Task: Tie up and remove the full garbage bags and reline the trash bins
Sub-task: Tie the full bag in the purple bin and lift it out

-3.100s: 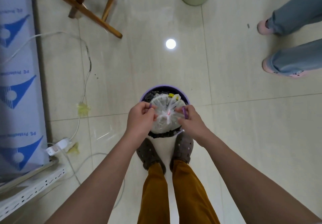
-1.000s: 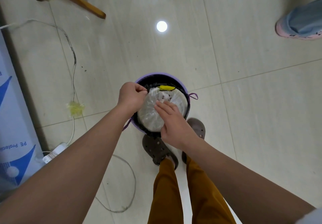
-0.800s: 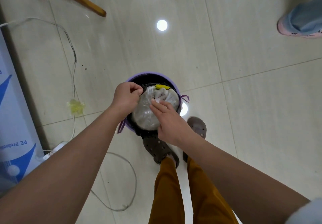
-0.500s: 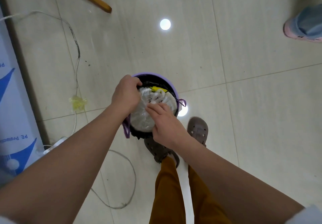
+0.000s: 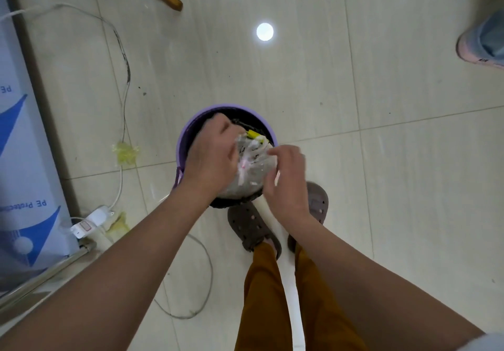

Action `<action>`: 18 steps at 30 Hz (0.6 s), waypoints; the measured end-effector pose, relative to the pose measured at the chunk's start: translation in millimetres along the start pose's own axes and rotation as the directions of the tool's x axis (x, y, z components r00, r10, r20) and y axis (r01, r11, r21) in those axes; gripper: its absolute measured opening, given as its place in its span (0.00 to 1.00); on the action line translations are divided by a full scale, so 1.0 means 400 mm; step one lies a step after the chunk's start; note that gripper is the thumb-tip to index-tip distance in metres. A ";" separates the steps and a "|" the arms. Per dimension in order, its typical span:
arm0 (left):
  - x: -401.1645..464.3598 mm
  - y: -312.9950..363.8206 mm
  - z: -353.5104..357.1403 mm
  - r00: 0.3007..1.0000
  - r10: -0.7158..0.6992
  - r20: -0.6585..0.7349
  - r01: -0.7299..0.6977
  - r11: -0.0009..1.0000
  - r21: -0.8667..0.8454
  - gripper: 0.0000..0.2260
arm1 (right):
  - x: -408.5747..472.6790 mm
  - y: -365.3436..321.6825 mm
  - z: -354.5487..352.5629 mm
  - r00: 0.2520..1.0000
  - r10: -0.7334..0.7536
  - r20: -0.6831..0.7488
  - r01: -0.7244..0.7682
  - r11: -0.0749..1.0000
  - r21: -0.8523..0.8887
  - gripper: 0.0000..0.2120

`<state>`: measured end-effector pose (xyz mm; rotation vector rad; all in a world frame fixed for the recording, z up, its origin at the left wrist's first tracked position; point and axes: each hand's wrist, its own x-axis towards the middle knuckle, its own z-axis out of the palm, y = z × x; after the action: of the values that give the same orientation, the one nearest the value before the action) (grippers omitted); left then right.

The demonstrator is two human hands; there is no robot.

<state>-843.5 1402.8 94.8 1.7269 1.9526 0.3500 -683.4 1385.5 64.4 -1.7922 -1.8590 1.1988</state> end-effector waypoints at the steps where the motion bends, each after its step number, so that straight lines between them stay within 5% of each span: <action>1: -0.009 0.011 0.005 0.993 0.096 0.061 -0.096 0.995 -0.007 0.11 | 0.008 0.012 -0.004 0.987 0.144 -0.070 -0.144 0.990 -0.003 0.17; 4: -0.040 0.025 0.039 0.929 0.195 0.315 -0.222 0.973 0.055 0.18 | 0.046 0.067 -0.021 0.888 0.459 0.023 -0.458 0.888 -0.038 0.24; 8: -0.070 0.004 0.080 0.881 0.161 0.445 -0.275 0.940 0.204 0.25 | 0.082 0.106 -0.033 0.879 0.384 0.283 -0.380 0.922 -0.072 0.29; 12: -0.073 -0.010 0.092 0.861 0.112 0.495 -0.280 0.919 0.279 0.28 | 0.103 0.114 -0.032 0.942 0.270 0.197 -0.260 0.963 -0.076 0.09; 18: -0.060 0.004 0.090 0.835 0.004 0.550 -0.222 0.917 0.330 0.28 | 0.093 0.101 -0.095 0.946 0.320 0.056 -0.324 0.940 0.103 0.07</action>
<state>-821.6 1374.7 70.3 1.9154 1.5592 -0.4798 -635.8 1428.7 46.3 -2.0790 -1.5203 1.4266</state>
